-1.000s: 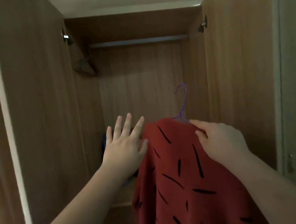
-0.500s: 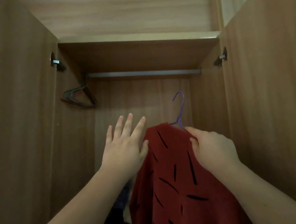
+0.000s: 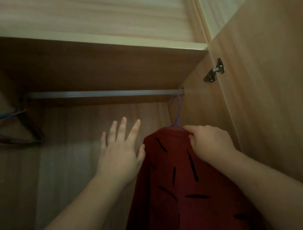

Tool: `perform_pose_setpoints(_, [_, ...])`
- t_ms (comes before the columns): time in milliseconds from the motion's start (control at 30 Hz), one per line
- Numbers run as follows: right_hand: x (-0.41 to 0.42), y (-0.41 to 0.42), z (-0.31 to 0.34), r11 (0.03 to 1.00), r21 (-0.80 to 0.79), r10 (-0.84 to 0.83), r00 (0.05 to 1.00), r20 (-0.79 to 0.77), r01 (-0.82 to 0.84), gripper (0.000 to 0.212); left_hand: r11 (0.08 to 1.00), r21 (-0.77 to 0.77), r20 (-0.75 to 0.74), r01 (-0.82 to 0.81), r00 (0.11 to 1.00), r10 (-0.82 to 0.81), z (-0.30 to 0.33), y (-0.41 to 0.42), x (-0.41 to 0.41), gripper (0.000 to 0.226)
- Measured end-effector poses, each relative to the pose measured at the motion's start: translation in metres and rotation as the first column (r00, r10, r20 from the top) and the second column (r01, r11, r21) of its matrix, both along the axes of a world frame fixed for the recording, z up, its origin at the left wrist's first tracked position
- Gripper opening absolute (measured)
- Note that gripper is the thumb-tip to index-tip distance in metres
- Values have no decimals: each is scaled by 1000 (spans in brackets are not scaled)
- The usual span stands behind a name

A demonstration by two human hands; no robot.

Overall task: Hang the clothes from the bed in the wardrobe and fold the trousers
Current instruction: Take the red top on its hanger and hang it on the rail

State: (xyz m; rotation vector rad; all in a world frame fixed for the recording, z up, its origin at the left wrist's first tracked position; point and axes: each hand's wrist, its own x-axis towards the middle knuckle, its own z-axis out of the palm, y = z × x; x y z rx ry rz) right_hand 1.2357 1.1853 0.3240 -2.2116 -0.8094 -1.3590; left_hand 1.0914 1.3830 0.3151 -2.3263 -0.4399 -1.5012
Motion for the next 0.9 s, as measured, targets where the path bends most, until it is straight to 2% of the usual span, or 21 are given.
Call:
perform_pose_setpoints(200, [57,27,57,999,-10,-43,998,35,44,30,994,102,22,23,999,-25,48,22,64,68])
perform_pose_setpoints(367, [114,46,100,1000,4,-28,996,81,28,28,996,82,79,37,996,-43,86,32,108,66])
perform_pose_setpoints(500, [163,66,122,1000,14,-17,996,92,15,31,987,157,112,-35,994,18,112,42,144,65])
perform_pose_setpoints(667, [214,91,149,999,28,-43,994,99,40,31,978,189,139,-89,988,63,126,56,178,65])
perform_pose_setpoints(900, [245,110,169,997,23,-71,991,115,68,27,984,156,124,-88,990,69,127,72,211,65])
